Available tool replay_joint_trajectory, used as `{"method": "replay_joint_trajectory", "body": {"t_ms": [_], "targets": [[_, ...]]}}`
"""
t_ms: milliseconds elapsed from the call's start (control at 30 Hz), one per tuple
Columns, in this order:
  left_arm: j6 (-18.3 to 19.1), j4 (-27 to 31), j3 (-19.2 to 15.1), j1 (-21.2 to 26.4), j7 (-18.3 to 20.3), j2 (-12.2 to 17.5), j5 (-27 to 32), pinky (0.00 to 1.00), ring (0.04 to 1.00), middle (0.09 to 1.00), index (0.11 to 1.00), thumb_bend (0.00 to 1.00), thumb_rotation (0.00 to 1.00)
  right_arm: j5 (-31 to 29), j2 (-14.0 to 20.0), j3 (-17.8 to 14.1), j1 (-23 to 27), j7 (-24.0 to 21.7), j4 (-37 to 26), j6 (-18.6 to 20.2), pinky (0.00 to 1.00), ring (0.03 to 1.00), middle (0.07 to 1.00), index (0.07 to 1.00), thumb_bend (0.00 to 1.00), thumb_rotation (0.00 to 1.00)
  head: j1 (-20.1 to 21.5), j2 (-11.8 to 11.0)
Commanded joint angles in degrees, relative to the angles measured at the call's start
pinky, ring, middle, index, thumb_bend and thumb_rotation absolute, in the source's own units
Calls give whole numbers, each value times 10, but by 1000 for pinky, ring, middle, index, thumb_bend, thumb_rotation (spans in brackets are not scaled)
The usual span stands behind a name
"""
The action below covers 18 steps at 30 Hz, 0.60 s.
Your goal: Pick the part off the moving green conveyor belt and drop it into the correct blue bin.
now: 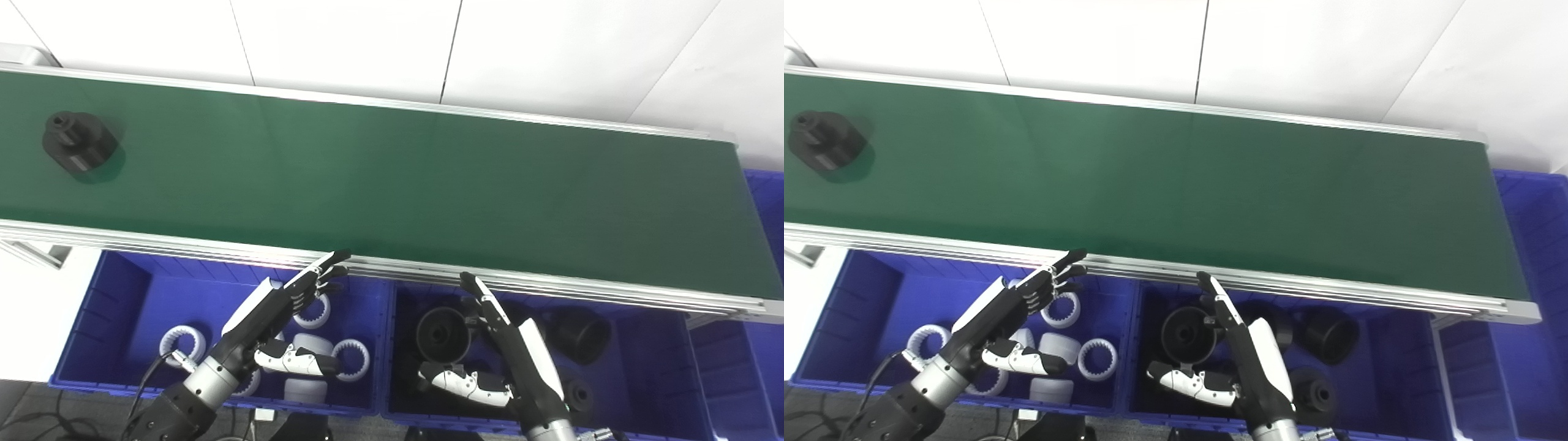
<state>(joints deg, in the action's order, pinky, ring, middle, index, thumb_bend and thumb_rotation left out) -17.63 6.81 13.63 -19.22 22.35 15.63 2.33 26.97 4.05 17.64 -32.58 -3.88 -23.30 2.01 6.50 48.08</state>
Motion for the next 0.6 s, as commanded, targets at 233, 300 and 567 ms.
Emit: {"method": "replay_joint_trajectory", "body": {"t_ms": [233,300,567], "targets": [[-18,9,-3,1,1,7,8,879,943,991,950,718,419,-4,-3,3,-2,8,-6,-14,772,875,924,950,790,337,-1,0],[-19,9,-3,1,1,7,8,881,945,991,950,718,419,-5,-3,3,-2,7,-5,-15,773,876,926,951,787,336,-1,0],[-23,4,-1,-2,-6,0,-6,868,937,988,949,729,426,-9,3,0,-4,8,1,-19,777,879,930,953,787,346,-51,-31]]}}
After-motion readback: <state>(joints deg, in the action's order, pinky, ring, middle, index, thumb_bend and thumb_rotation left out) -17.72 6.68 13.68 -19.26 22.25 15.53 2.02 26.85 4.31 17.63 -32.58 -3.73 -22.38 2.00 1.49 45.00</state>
